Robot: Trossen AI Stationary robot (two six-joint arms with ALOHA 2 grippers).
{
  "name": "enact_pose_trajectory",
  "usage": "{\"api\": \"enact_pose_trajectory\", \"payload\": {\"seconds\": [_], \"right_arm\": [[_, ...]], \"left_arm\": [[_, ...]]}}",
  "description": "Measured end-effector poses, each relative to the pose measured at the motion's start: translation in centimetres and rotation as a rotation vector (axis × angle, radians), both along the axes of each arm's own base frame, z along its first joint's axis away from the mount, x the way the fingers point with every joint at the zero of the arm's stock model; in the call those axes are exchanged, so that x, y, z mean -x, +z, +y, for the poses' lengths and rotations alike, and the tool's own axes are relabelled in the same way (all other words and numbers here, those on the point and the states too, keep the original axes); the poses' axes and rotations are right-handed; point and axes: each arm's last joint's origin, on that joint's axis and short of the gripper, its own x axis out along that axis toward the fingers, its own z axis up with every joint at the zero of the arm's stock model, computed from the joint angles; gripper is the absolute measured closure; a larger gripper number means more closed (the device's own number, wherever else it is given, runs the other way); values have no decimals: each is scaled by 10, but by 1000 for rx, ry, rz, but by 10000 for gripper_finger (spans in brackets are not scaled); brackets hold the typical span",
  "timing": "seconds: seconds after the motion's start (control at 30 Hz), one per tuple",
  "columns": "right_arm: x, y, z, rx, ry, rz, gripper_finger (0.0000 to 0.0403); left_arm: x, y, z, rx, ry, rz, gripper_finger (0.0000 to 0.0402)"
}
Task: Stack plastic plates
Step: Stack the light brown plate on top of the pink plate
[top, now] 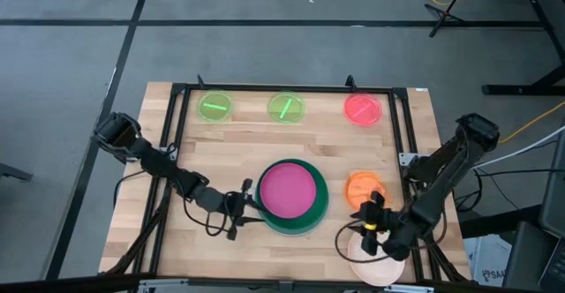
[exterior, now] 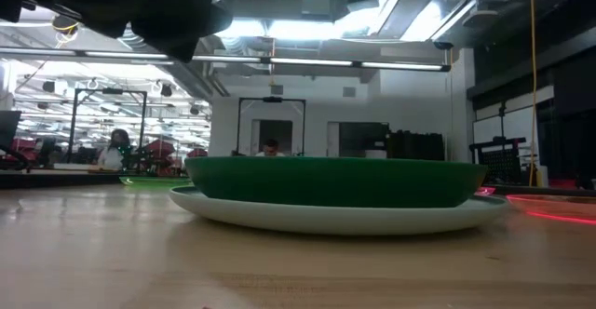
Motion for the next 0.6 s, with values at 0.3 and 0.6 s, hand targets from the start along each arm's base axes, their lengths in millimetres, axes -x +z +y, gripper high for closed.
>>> {"api": "enact_pose_trajectory", "payload": {"seconds": [0.3, 0.6], "right_arm": [[11, -5, -1, -74, -64, 133, 238], [13, -14, 4, -141, -4, 305, 238]], "left_arm": [[0, 0, 0, 2, -1, -5, 285], [0, 0, 1, -5, 3, -7, 285]]}}
